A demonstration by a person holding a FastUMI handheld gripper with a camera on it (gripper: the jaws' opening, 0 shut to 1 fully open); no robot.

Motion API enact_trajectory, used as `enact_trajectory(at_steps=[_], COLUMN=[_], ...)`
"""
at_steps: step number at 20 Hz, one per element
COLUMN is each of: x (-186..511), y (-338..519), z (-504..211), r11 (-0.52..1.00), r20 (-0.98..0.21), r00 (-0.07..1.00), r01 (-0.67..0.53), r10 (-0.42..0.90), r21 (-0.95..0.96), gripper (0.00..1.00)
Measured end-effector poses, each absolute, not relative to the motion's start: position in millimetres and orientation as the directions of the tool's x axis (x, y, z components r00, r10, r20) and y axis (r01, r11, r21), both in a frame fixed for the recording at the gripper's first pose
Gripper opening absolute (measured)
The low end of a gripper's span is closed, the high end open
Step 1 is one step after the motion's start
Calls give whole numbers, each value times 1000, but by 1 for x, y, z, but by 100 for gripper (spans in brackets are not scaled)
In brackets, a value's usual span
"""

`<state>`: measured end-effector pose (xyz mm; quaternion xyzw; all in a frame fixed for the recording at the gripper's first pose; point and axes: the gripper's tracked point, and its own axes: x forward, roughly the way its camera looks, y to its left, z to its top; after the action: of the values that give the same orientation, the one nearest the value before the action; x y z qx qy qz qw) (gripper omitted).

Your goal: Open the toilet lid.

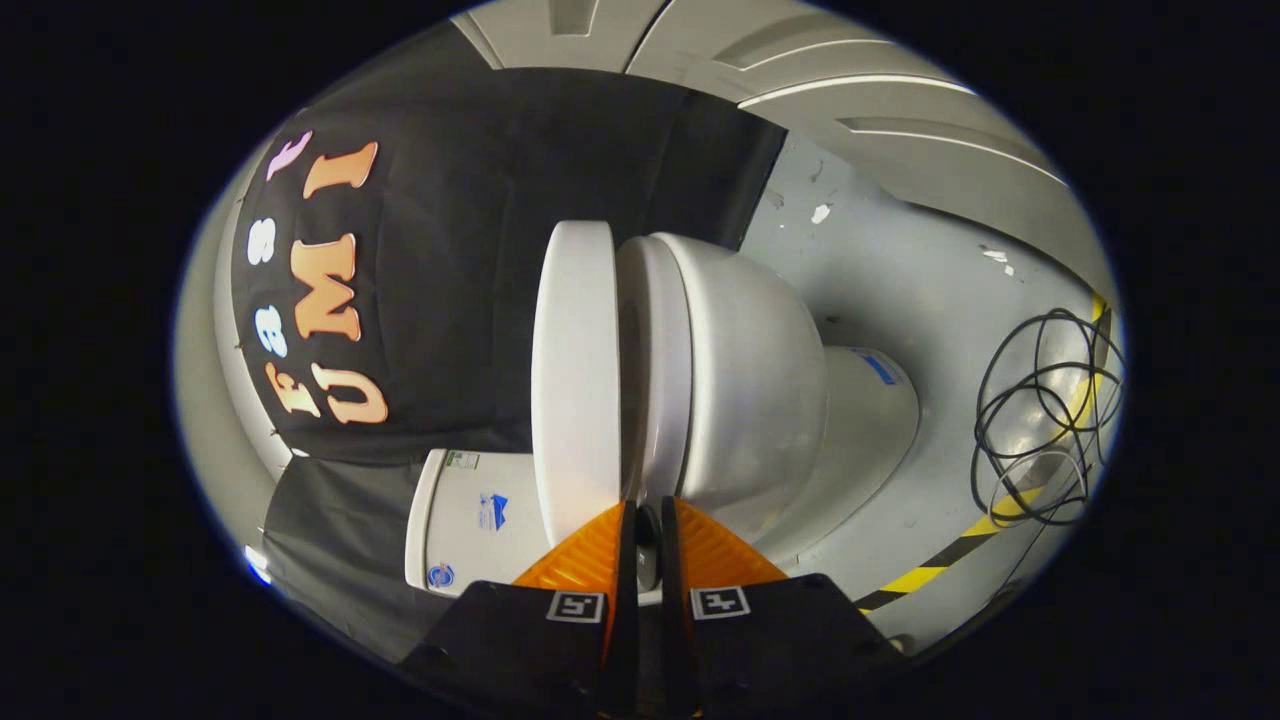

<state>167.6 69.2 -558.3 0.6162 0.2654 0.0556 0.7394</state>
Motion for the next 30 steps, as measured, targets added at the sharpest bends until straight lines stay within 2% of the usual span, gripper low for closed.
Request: enact_trajectory(at_steps=[1,3,6,11,16,30], x=[165,166,167,167,168,178], y=[70,72,75,76,85,119], z=[-556,-552,-547,-520,-487,-408], r11=[244,303,457,552,640,806], r20=[-317,-325,-376,-394,-396,-438], r00=[849,851,847,858,864,876], r01=[231,209,183,164,117,106], r10=[422,412,377,329,311,201], r21=[942,930,870,818,760,582], gripper=[8,7,7,7,7,7])
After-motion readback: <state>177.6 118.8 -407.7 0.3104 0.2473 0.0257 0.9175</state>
